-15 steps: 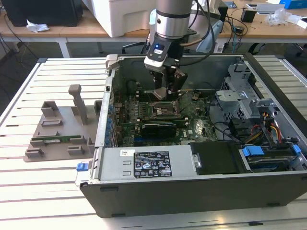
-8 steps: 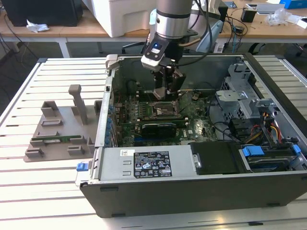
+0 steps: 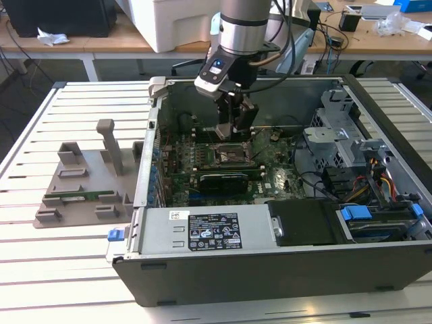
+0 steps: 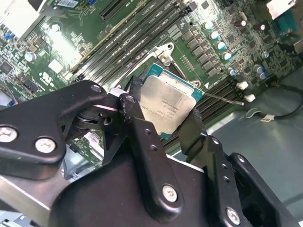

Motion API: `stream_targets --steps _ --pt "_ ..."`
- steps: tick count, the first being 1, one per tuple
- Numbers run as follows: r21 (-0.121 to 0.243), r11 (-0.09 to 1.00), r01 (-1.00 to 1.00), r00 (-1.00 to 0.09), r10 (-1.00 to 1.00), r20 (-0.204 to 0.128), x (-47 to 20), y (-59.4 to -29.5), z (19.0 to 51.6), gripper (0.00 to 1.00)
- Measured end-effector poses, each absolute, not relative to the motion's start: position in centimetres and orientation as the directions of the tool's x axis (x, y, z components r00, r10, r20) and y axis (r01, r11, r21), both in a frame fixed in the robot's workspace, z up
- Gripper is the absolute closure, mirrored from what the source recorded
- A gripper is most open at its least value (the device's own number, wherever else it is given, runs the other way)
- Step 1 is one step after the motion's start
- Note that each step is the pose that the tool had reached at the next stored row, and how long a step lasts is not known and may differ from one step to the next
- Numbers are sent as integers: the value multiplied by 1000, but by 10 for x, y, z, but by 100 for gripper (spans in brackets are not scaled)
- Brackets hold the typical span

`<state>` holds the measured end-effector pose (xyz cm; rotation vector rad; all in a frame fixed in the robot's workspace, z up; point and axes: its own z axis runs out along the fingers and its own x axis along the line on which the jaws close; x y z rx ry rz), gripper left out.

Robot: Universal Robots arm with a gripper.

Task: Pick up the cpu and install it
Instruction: 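Place the cpu into insertion slot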

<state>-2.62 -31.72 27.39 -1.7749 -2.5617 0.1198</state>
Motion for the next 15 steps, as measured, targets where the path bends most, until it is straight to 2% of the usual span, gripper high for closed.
stream_targets --steps 15 --pt "-78 173 982 -176 984 -32 -26 -317 274 45"
